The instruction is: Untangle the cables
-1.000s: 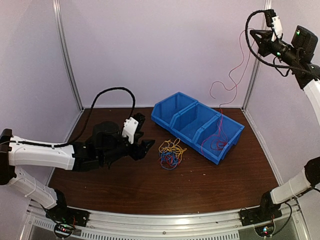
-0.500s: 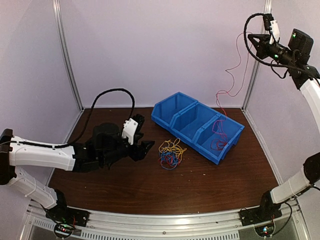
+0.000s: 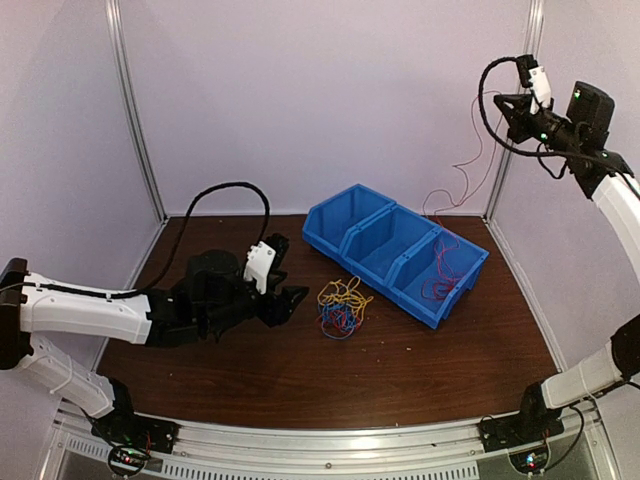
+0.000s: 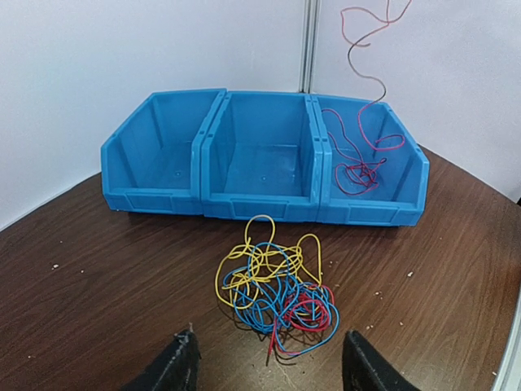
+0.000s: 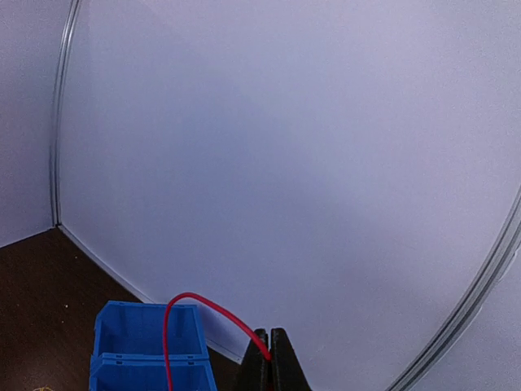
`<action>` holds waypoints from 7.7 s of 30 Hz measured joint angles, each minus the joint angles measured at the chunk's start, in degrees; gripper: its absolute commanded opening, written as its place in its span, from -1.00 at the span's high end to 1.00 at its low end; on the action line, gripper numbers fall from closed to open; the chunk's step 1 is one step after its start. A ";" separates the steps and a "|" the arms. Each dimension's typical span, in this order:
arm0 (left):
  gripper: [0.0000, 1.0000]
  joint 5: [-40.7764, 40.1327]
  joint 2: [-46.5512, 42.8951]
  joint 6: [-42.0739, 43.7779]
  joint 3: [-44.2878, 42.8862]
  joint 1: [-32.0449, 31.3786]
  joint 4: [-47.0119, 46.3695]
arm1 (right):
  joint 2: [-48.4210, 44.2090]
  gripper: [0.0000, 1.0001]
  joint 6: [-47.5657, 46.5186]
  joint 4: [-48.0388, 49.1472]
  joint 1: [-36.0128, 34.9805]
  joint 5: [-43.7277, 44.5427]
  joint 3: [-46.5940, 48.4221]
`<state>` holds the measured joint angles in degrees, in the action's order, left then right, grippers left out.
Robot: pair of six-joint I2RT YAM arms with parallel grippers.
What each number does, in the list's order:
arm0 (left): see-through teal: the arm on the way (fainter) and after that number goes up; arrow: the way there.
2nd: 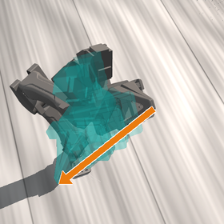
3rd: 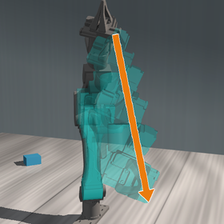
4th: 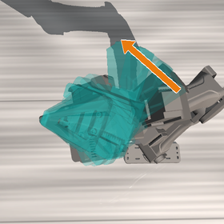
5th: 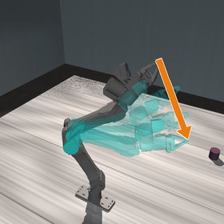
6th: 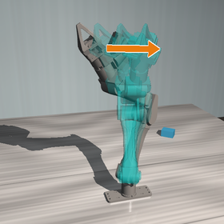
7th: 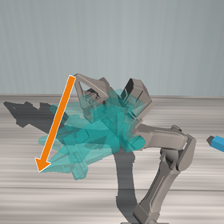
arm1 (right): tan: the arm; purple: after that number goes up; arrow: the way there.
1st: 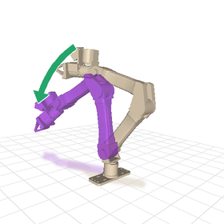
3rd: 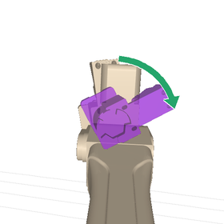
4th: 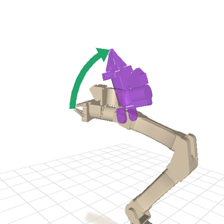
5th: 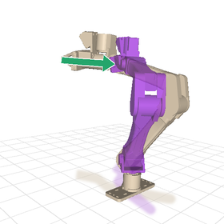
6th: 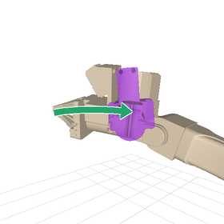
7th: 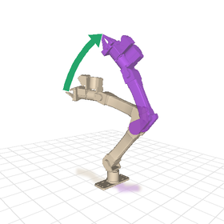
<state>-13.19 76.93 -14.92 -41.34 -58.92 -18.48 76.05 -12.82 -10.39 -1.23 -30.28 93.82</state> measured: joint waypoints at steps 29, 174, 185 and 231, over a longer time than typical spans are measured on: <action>-0.22 -1.64 0.90 0.00 1.29 0.07 -1.66 | 5.11 1.00 -7.23 4.17 2.89 -1.46 -30.71; -0.02 9.11 -3.65 -13.97 17.29 11.19 -4.61 | 40.98 0.80 -19.71 -19.71 -53.59 12.79 -6.19; -0.02 9.31 -3.74 -13.88 17.29 11.19 -5.40 | 41.40 1.00 -18.67 -20.48 -53.59 12.76 -4.46; 0.72 17.22 43.30 -8.15 5.03 6.56 -61.51 | 17.33 1.00 -15.67 -31.21 -44.89 -1.49 23.43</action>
<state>4.03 120.22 -23.07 -36.32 -52.36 -79.99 93.38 -28.49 -41.60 -46.13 -31.77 117.25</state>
